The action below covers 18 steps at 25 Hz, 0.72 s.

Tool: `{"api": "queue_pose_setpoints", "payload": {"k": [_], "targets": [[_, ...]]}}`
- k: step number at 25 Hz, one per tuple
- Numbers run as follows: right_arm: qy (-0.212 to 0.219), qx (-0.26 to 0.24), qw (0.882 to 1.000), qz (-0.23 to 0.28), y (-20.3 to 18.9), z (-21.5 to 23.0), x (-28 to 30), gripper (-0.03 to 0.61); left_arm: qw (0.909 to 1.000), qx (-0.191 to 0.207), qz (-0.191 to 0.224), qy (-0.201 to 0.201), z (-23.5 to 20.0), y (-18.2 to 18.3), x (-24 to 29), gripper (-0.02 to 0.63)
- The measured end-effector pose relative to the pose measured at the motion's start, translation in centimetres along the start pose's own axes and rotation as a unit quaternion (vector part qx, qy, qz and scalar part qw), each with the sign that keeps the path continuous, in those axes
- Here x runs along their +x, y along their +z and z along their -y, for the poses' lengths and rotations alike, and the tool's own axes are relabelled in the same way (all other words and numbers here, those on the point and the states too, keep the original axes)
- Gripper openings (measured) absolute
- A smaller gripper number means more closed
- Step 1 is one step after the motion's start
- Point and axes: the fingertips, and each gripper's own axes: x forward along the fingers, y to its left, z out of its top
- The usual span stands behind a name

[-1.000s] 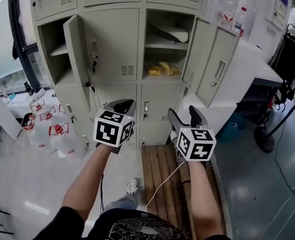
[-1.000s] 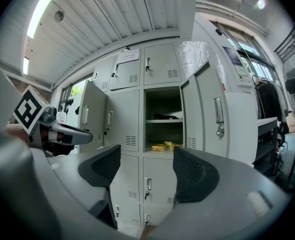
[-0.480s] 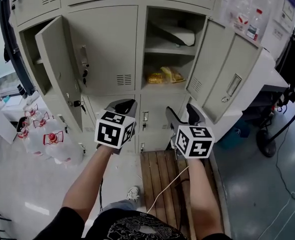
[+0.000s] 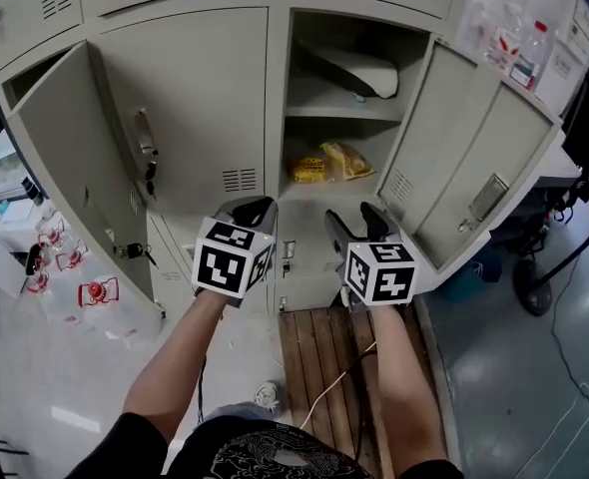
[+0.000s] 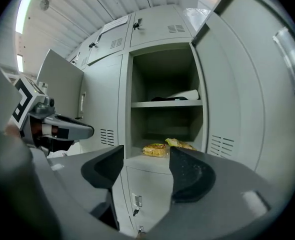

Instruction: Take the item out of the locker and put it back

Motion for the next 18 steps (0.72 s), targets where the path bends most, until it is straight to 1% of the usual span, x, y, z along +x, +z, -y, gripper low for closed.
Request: {"api": "queue_pose_setpoints", "payload": {"k": [8, 14, 18], "targets": [[0.004, -0.018, 0.999, -0.045, -1.4, 2.1, 6.0, 0.291, 0.9999, 0.011, 0.0, -0.008, -2.3, 0.7, 3.1, 0.0], [0.012, -0.026, 0.998, -0.064, -1.9, 3.2, 9.6, 0.268, 0.9998, 0.016, -0.003, -0.013, -3.5, 0.6, 4.7, 0.0], [0.02, -0.045, 0.996, -0.08, -2.1, 3.9, 11.5, 0.238, 0.9996, 0.021, -0.005, -0.015, -4.1, 0.6, 5.3, 0.0]]}}
